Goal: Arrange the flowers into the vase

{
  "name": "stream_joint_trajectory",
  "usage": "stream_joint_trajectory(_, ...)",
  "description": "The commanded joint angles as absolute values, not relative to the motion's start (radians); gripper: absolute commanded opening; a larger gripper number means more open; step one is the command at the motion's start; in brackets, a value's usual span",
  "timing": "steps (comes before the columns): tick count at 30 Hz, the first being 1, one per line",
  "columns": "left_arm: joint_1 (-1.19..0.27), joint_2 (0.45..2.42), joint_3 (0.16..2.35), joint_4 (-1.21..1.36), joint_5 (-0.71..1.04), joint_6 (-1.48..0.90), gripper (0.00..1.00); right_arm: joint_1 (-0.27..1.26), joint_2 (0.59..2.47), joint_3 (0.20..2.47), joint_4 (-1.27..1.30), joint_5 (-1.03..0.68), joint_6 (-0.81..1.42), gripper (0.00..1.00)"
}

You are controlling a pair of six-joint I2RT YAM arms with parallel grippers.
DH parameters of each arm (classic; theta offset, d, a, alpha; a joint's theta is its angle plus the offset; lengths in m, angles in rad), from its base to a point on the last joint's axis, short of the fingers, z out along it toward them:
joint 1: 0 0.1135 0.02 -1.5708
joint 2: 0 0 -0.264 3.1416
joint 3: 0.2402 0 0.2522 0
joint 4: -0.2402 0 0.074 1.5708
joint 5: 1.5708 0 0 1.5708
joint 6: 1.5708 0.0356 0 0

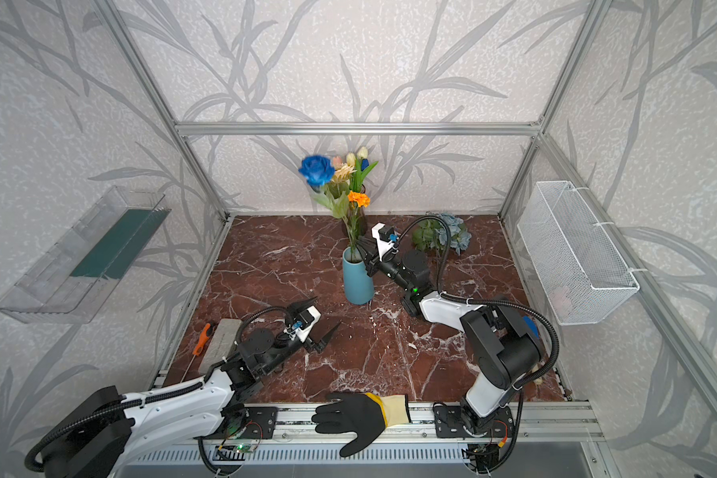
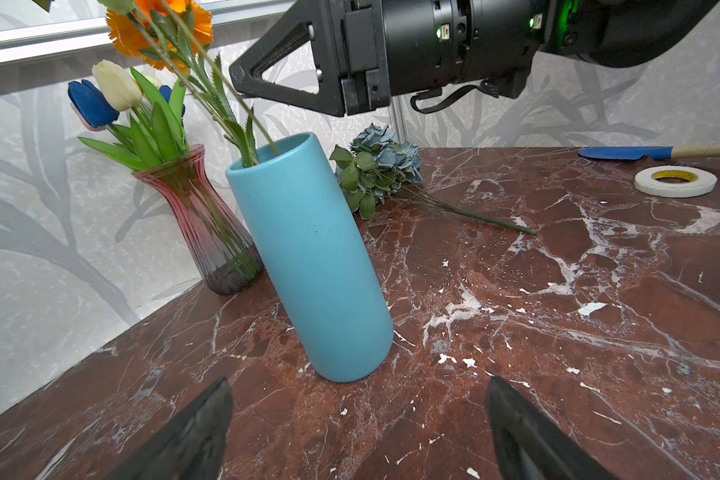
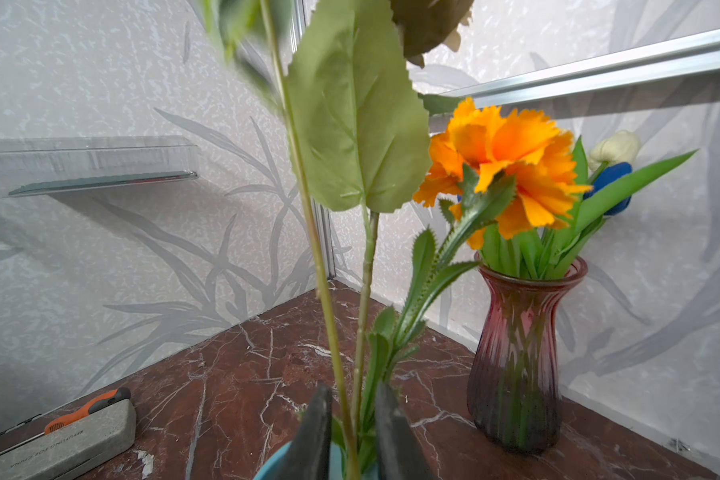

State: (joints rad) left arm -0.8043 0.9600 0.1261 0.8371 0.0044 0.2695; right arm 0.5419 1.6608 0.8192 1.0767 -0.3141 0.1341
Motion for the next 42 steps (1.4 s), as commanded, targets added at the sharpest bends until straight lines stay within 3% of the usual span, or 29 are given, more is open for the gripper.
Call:
stream_joint_trajectory(1,-0.809,0.969,0.14,0.839,0.006,0.285,0.94,0.552,1.61,0.806,1.076,-0.286,0.088,0.25)
stream_joint_trajectory(9,-0.809,0.974,0.146,0.827,0.003,0.287,0.94,0.552,1.509,0.766,1.053,-0.217,0.061,0.35)
stream_joint_trajectory(14,-0.809,0.976,0.147,0.825,0.005,0.287,0.94,0.551,1.383,0.779,0.905,-0.098,0.033,0.41)
stream_joint_trajectory(18,-0.808,0.971,0.147,0.821,0.007,0.285,0.94,0.507,1.314,0.863,0.574,0.095,0.044,0.5)
stream_joint_trajectory(25,-0.809,0.976,0.151,0.819,0.021,0.281,0.95,0.273,1.379,1.007,-0.022,0.159,0.104,0.77)
stream_joint_trajectory(31,-0.81,0.988,0.154,0.823,0.017,0.28,0.95,0.08,1.552,1.071,-0.201,-0.015,0.219,0.78)
stream_joint_trajectory(35,-0.81,0.999,0.159,0.824,0.046,0.277,0.95,0.072,1.716,1.197,-0.339,0.016,0.188,0.75)
stream_joint_trajectory(40,-0.812,1.014,0.163,0.825,0.036,0.291,0.95,0.071,1.913,1.36,-0.501,0.029,0.189,0.65)
stream_joint_trajectory(42,-0.812,1.006,0.161,0.822,0.043,0.283,0.95,0.072,1.972,1.409,-0.547,0.007,0.189,0.53)
